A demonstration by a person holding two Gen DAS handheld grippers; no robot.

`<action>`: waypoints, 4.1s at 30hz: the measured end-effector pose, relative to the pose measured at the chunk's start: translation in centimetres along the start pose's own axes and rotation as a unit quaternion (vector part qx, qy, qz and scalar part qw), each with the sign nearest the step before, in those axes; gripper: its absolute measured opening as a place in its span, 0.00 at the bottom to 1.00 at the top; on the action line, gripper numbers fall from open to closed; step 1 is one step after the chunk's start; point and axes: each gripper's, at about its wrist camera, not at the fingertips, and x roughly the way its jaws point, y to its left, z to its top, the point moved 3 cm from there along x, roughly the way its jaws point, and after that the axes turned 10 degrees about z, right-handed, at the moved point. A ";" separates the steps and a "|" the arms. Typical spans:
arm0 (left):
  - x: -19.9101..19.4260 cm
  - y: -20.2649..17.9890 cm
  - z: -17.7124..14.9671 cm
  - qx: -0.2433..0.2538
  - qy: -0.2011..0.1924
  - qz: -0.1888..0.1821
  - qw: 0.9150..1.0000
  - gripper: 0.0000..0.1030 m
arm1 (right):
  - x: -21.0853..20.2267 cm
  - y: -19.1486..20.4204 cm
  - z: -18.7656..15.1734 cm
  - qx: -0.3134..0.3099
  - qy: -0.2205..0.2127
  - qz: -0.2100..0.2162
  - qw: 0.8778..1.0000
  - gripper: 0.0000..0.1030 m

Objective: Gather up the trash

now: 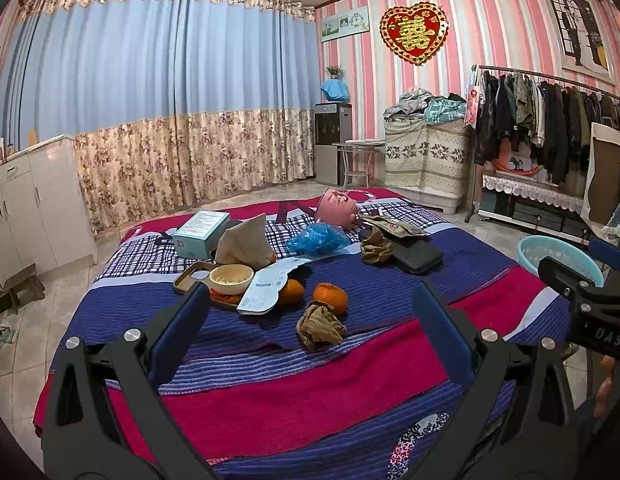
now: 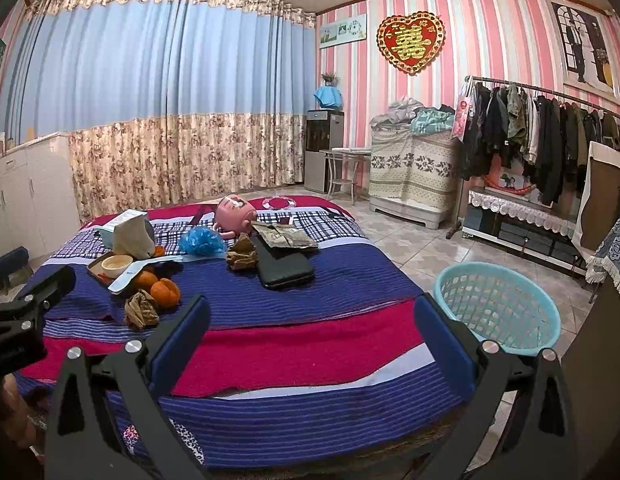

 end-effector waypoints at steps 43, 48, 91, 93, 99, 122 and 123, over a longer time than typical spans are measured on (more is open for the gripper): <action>1.9 0.3 -1.8 0.000 0.011 -0.004 1.000 0.95 | 0.1 -0.1 -0.4 0.001 0.000 0.000 1.000 0.96; 1.9 0.3 -1.9 -0.001 0.013 -0.004 1.000 0.95 | 0.1 -0.1 -0.4 0.001 0.000 0.000 1.000 0.96; 10.6 0.9 -4.8 0.030 0.114 0.001 0.993 0.95 | 4.4 -2.9 -2.6 -0.005 0.060 -0.049 0.997 0.96; 11.5 0.3 -4.9 0.031 0.125 -0.010 0.992 0.95 | 4.6 -3.2 -2.7 -0.002 0.064 -0.051 0.997 0.96; 13.4 -1.3 -4.6 0.043 0.141 -0.020 0.989 0.95 | 5.3 -3.4 -2.7 0.001 0.076 -0.054 0.996 0.96; 14.4 9.0 -2.9 0.001 0.155 0.027 0.988 0.41 | 13.1 8.6 -0.9 -0.025 0.118 0.115 0.986 0.96; 14.8 10.3 -2.9 -0.009 0.157 0.038 0.987 0.41 | 13.7 9.6 -1.1 -0.030 0.126 0.124 0.984 0.96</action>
